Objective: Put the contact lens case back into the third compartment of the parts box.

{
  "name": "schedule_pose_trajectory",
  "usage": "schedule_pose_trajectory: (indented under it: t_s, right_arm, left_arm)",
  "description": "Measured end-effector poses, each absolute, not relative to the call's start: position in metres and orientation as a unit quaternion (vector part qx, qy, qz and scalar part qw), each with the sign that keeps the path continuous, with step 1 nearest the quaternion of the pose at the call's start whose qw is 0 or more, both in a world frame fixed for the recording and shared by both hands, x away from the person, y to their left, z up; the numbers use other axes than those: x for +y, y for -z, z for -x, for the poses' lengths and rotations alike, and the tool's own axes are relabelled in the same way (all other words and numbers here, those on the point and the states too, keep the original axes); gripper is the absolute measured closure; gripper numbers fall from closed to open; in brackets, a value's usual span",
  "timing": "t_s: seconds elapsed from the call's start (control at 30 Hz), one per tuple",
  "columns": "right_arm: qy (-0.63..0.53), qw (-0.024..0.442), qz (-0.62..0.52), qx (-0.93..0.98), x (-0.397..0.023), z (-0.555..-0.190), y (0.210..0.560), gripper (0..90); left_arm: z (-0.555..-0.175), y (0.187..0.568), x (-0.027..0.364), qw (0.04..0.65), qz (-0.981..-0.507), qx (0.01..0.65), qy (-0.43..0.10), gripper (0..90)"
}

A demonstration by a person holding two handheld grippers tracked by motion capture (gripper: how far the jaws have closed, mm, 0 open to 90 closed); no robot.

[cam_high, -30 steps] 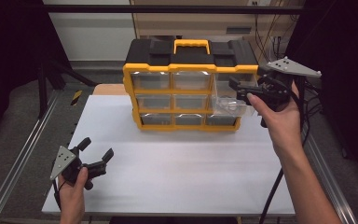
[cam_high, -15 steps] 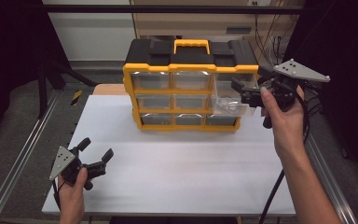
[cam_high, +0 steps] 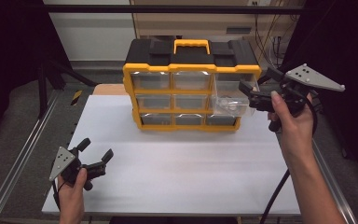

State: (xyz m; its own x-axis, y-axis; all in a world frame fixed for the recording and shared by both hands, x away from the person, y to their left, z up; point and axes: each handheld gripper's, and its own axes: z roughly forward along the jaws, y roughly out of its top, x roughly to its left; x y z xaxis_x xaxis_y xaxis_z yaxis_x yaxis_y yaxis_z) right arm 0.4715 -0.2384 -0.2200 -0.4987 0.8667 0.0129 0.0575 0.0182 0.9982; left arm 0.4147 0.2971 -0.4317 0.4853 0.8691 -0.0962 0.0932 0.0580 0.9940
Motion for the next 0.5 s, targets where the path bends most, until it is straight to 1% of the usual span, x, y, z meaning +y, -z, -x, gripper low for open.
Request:
schedule_pose_trajectory:
  t_s: [0.5]
  right_arm:
    - [-0.606,0.354,-0.364,0.612,-0.255,-0.456,0.24,3.7]
  left_arm:
    - [-0.414,0.432,0.299,0.612,-0.605,0.397,-0.318,0.5]
